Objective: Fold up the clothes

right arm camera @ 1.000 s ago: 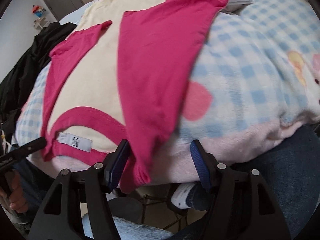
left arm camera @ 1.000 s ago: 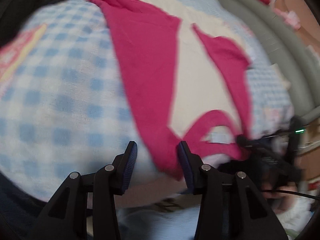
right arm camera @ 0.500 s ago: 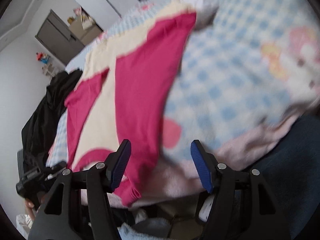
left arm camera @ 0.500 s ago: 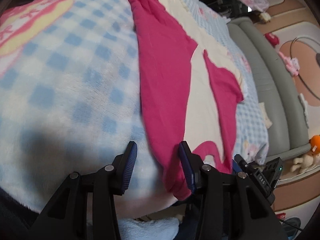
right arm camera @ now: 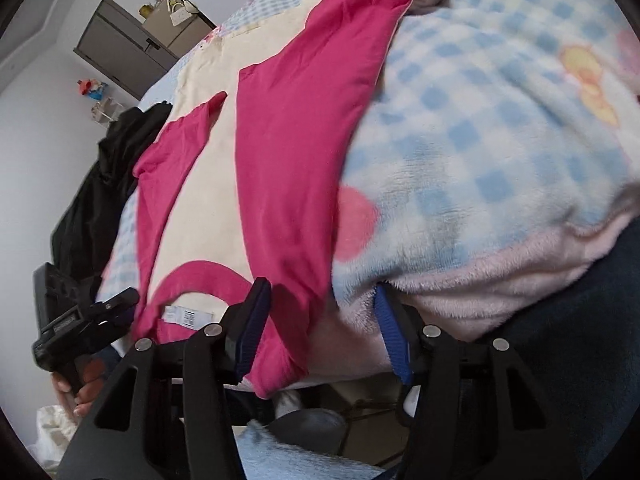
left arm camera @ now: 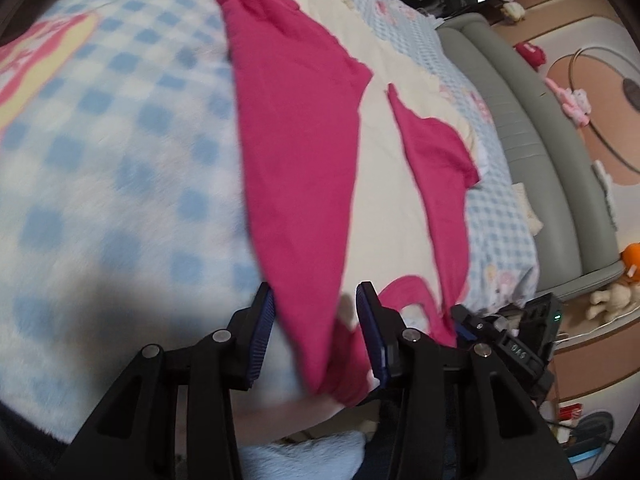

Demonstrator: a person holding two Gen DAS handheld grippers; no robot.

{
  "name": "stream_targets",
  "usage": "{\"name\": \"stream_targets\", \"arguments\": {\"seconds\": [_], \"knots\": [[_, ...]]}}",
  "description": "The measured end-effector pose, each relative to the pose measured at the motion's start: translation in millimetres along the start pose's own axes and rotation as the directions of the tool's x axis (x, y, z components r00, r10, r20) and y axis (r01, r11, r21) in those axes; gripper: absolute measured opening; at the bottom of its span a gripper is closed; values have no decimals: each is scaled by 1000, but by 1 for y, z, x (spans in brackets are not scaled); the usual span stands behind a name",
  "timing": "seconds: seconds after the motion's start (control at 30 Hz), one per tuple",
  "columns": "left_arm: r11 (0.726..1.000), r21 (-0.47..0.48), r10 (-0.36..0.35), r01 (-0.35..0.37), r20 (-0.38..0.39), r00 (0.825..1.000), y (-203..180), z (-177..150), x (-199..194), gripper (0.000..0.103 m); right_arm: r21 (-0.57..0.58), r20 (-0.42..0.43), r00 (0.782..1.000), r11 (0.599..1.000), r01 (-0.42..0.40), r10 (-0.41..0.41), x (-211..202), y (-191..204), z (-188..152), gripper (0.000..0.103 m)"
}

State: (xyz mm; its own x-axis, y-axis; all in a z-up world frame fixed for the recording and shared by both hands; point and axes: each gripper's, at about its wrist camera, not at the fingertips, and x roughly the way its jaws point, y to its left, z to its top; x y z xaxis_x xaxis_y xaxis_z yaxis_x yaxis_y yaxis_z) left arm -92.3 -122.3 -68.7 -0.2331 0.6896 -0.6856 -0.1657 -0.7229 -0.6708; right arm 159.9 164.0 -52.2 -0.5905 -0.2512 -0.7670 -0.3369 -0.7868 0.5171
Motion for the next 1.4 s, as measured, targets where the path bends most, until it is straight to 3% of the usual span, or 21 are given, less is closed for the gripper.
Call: {"name": "stream_targets", "arguments": {"seconds": [0.1, 0.23, 0.4, 0.47, 0.6, 0.67, 0.77, 0.97, 1.17, 1.3, 1.4], "knots": [[1000, -3, 19, -19, -4, 1000, -2, -5, 6, 43, 25, 18, 998, 998, -57, 57, -12, -1, 3, 41], [999, -43, 26, -27, -11, 1000, 5, -10, 17, 44, -49, -4, 999, 998, -47, 47, -11, 19, 4, 40], [996, -92, -5, 0, -48, 999, 16, -9, 24, 45, 33, -128, 990, 998, -57, 61, 19, -2, -11, 40], [995, -95, -18, 11, -72, 997, 16, -8, 25, 48, 15, -122, 989, 997, -82, 83, 19, 3, -11, 40], [995, -94, -47, 37, -115, 992, 12, -3, 25, 57, -40, -63, 987, 988, -148, 145, 7, 16, -6, 24], [998, -55, -22, 16, -106, 994, 4, 0, 20, 49, -60, -40, 984, 982, -178, 175, 2, 20, -4, 21], [997, 71, 20, -17, -55, 998, -19, 4, 13, 41, -57, -45, 990, 989, -137, 135, 1, 15, -3, 21], [999, 46, 7, -6, -25, 1000, -16, 3, 18, 27, -4, -76, 989, 992, -124, 124, 15, 2, -5, 23], [1000, -5, 8, -9, -13, 1000, -4, -7, 27, 25, -34, -75, 987, 989, -145, 142, 18, 6, -8, 24], [994, 107, -11, 10, 7, 1000, -24, -5, 19, 26, -43, -81, 991, 993, -106, 103, 23, 9, -6, 24], [985, 175, -4, 6, -9, 1000, -35, -1, 19, 26, -131, -99, 992, 987, -93, 81, 24, 24, -8, 24]]}}
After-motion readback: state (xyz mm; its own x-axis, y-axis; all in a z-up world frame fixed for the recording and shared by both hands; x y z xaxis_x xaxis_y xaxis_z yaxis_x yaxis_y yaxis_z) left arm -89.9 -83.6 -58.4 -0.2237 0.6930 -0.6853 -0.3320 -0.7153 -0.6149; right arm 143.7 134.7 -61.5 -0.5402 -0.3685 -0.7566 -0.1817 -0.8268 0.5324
